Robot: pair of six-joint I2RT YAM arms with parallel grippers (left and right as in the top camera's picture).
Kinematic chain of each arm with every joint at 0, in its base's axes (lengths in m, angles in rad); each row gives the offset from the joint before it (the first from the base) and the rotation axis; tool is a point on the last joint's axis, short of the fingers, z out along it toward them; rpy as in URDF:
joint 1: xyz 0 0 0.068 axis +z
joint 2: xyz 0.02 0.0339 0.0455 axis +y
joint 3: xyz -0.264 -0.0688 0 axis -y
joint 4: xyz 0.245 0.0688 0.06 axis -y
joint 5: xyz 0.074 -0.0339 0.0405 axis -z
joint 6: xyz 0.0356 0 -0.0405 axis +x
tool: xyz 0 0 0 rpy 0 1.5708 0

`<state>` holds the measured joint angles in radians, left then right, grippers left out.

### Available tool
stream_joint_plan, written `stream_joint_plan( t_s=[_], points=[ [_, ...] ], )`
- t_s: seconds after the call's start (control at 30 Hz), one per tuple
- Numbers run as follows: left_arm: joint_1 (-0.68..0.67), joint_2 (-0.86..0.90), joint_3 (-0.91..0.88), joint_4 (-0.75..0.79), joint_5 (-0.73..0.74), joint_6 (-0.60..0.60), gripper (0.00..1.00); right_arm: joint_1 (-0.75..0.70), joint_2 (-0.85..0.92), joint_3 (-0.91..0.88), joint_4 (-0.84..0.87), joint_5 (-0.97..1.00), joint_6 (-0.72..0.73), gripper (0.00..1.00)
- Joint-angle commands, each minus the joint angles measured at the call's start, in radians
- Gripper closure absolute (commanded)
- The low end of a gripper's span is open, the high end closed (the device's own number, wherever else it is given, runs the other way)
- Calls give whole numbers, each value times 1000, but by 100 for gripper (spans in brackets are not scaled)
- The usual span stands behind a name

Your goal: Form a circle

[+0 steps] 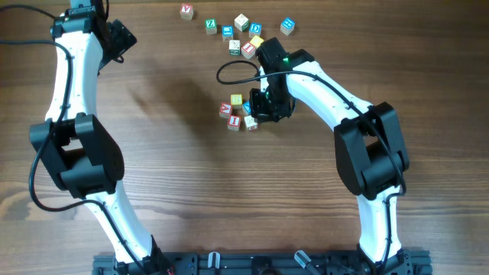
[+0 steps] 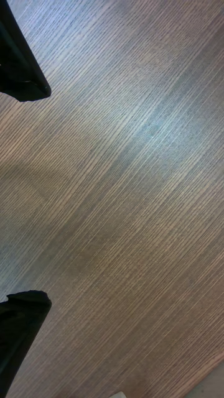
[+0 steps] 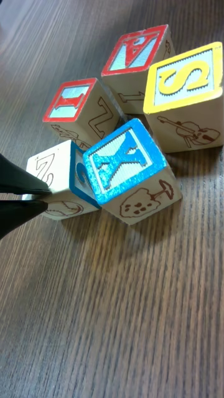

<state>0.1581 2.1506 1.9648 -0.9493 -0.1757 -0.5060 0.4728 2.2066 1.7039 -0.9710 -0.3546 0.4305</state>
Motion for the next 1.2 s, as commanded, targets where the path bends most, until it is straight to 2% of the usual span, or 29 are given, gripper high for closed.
stream_joint_plan(
  t_s=[0.0,0.7,1.03,1.17],
  points=[
    [2,-3,10,2,-13,5,0,1,11,-10,-3,14,15,94],
    [2,-3,10,2,-13,5,0,-21,11,-10,-34,53,15,94],
    [2,-3,10,2,-13,5,0,15,11,-10,-147,-6,15,96],
    [2,-3,10,2,-13,5,0,57,11,-10,-132,-3,17,96]
  ],
)
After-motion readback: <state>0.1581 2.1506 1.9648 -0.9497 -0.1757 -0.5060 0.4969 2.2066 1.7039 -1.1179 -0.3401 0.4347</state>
